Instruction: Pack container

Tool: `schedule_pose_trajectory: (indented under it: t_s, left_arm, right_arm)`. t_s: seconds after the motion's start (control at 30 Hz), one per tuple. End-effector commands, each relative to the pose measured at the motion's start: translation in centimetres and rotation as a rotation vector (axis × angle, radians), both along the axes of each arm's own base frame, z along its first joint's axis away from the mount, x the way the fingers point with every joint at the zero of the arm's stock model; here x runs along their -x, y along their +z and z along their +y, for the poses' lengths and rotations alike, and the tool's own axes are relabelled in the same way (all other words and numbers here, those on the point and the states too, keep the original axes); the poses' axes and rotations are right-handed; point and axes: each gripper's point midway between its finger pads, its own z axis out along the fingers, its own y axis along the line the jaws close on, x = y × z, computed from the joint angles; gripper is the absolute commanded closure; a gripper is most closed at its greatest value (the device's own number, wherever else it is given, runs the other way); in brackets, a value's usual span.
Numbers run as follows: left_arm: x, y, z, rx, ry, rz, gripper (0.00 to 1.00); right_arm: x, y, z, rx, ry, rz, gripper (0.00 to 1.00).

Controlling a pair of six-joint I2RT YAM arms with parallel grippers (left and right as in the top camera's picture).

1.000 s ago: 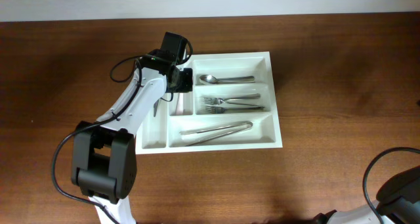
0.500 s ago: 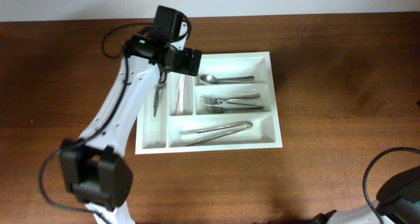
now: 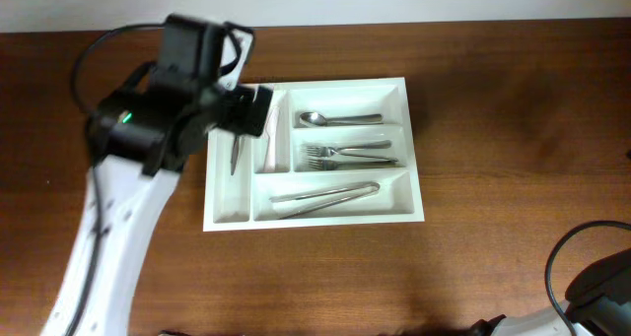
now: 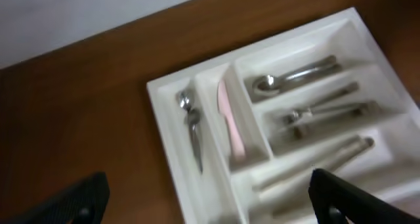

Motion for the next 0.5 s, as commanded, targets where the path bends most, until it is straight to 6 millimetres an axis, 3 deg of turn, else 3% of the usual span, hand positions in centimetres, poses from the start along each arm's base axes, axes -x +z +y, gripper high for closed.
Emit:
schedule_pose_trajectory:
  t_s: [0.0, 0.17, 0.47]
  left_arm:
    - [3.2, 3.1, 1.3, 0.013, 0.012, -0.063, 0.01]
    - [7.9, 5.1, 1.8, 0.096, 0.025, -0.085, 0.01]
    - [16.6, 6.2, 3.4, 0.220, 0.042, -0.136, 0.01]
  right_arm:
    - [0.2, -0.3, -0.1, -0.002, -0.007, 0.007, 0.01]
    - [0.2, -0.3, -0.1, -0.002, -0.007, 0.007, 0.01]
    - [0.2, -0.3, -0.1, -0.002, -0.007, 0.007, 0.01]
